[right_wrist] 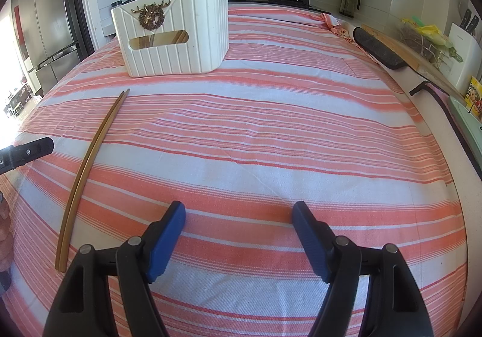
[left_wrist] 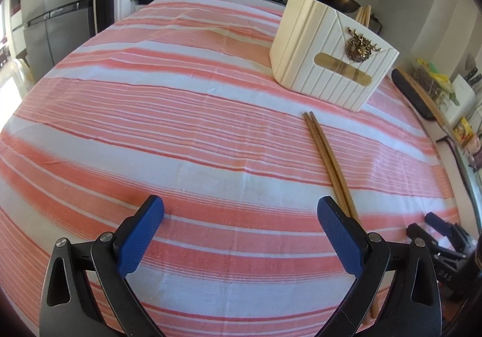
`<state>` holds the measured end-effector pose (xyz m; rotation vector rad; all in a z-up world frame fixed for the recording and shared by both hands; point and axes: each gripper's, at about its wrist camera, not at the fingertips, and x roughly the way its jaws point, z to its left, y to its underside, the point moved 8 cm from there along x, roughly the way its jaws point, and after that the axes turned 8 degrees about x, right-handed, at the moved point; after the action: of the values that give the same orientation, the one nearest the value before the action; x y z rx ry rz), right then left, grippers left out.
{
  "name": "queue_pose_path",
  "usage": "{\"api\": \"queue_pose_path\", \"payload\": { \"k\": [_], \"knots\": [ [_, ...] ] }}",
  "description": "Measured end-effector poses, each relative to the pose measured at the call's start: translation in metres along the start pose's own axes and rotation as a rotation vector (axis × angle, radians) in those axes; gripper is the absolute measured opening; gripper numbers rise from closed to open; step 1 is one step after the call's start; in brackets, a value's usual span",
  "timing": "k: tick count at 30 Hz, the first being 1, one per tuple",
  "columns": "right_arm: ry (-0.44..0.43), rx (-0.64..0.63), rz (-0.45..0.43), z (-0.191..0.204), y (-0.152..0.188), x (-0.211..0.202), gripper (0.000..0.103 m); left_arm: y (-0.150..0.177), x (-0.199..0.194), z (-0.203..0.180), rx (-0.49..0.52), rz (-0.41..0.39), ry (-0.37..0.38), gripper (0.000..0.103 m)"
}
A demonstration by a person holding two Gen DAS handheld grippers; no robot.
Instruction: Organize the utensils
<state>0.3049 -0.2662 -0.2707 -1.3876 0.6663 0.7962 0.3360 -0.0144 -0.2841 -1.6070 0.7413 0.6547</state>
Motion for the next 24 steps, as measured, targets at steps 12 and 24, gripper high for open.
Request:
{"api": "queue_pose_path", "payload": {
  "k": [12, 24],
  "knots": [
    [0.001, 0.000, 0.000, 0.000, 0.000, 0.000, 0.075, 0.000, 0.002, -0.035, 0.077, 0.009, 0.014, 0.102],
    [0.001, 0.000, -0.001, 0.000, 0.000, 0.000, 0.075, 0.005, 0.016, -0.056, 0.181, 0.055, -0.084, 0.101]
  ]
}}
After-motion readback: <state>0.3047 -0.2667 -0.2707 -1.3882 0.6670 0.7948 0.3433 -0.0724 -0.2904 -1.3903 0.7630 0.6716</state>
